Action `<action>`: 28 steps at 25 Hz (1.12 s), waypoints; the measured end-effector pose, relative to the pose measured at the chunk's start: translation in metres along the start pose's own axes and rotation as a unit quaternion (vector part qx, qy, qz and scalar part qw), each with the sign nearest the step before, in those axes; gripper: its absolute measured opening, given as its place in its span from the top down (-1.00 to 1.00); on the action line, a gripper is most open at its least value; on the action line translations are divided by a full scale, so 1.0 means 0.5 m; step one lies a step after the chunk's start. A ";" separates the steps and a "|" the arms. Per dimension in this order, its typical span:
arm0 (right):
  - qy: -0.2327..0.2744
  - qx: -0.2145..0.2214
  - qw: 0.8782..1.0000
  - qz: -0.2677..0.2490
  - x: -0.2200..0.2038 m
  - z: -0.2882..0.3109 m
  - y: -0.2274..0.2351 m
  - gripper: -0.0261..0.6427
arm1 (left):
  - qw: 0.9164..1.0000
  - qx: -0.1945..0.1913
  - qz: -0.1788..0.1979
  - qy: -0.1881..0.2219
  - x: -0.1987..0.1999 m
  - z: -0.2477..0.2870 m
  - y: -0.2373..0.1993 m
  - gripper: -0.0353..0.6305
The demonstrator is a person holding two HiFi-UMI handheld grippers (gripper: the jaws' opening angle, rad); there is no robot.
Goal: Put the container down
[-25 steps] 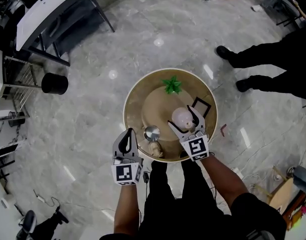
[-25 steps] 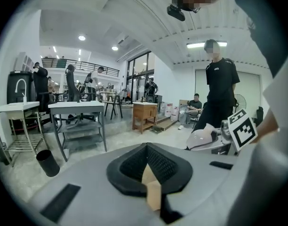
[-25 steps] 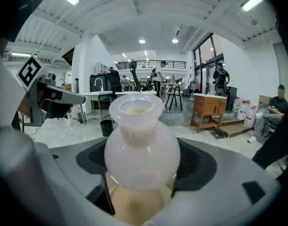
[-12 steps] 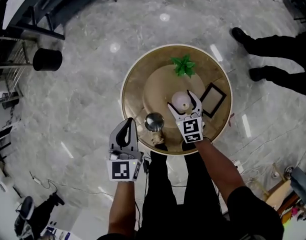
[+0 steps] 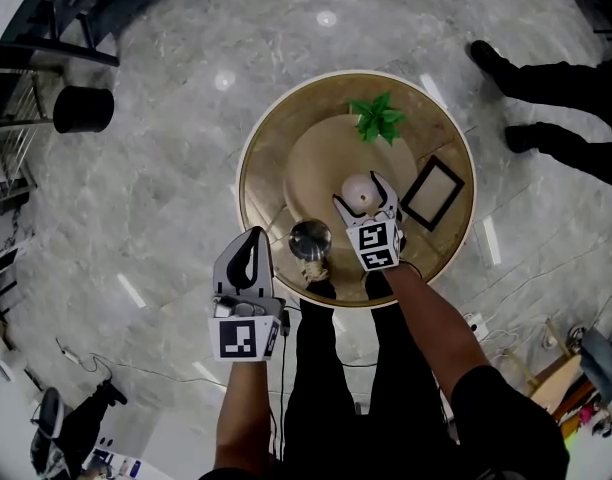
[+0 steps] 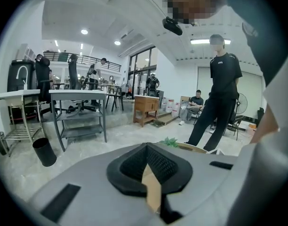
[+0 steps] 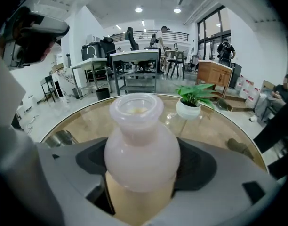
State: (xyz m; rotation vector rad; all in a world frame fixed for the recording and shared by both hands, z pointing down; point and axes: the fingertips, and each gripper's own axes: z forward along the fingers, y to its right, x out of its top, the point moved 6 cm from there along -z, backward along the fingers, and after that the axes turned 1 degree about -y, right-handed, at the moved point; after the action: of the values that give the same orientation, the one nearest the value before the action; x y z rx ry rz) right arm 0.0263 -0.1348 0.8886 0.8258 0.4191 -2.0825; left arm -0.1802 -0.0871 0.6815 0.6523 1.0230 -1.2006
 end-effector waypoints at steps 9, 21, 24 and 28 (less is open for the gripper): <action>-0.010 0.006 1.000 0.010 -0.023 0.018 -0.004 -0.27 | 0.998 0.024 -0.046 0.032 0.026 0.004 -0.019 0.89; 0.076 0.036 0.996 0.022 0.111 -0.135 -0.011 -0.36 | 0.998 0.002 -0.023 0.052 0.128 -0.019 0.024 0.89; 0.114 0.039 0.993 0.016 0.196 -0.238 -0.007 -0.35 | 0.998 -0.005 -0.007 0.057 0.178 -0.042 0.048 0.89; 0.160 0.050 0.986 0.009 0.307 -0.401 -0.001 -0.32 | 0.999 -0.005 -0.002 0.048 0.244 -0.094 0.090 0.89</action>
State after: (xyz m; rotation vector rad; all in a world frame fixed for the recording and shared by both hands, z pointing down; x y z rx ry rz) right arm 0.0410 -0.1134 0.6376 1.2268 0.4795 -1.9701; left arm -0.1468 -0.0880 0.5472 0.7046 1.1103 -1.1757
